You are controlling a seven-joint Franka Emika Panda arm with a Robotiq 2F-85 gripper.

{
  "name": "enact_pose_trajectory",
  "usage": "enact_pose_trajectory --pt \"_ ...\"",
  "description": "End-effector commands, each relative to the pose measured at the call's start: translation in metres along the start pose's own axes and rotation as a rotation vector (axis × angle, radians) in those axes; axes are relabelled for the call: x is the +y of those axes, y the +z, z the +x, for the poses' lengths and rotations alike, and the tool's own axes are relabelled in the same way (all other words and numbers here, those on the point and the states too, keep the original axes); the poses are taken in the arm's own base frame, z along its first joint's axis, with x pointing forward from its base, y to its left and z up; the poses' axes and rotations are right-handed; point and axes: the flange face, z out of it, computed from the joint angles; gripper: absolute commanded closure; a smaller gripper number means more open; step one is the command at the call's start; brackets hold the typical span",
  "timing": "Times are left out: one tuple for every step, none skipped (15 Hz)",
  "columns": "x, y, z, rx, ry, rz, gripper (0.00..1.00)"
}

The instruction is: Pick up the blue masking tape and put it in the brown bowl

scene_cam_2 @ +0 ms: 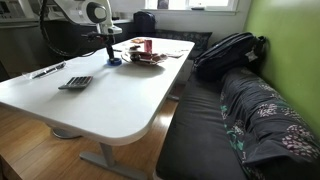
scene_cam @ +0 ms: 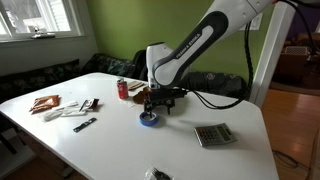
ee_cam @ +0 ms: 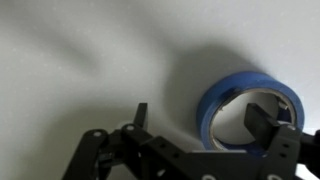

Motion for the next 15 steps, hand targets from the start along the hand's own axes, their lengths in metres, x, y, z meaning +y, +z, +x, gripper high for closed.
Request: enact_pose_trajectory --pt "-0.006 0.017 0.007 -0.021 0.024 -0.013 0.26" --pt "-0.007 0.019 0.008 -0.022 0.025 -0.017 0.3" --pt "-0.008 0.021 0.009 -0.024 0.024 -0.02 0.4" --pt "-0.009 0.02 0.01 -0.022 0.022 -0.022 0.48" --pt "-0.011 0.018 0.01 -0.018 0.017 -0.022 0.55" --pt "-0.014 0.012 0.01 -0.014 0.004 -0.013 0.63" --pt "-0.016 0.007 0.009 -0.009 -0.002 -0.014 0.7" --pt "-0.018 0.001 0.009 -0.003 -0.01 -0.012 0.79" --pt "-0.021 -0.003 0.009 0.0 -0.016 -0.013 0.86" --pt "-0.023 -0.006 0.008 -0.003 -0.021 -0.016 0.93" --pt "-0.026 -0.008 0.007 -0.007 -0.03 -0.009 0.99" --pt "-0.03 -0.013 0.006 -0.004 -0.044 -0.006 1.0" --pt "-0.036 -0.019 0.003 -0.003 -0.074 0.022 1.0" --pt "-0.042 -0.026 0.001 0.005 -0.114 0.048 0.97" --pt "-0.05 -0.036 -0.003 0.021 -0.169 0.082 0.97"
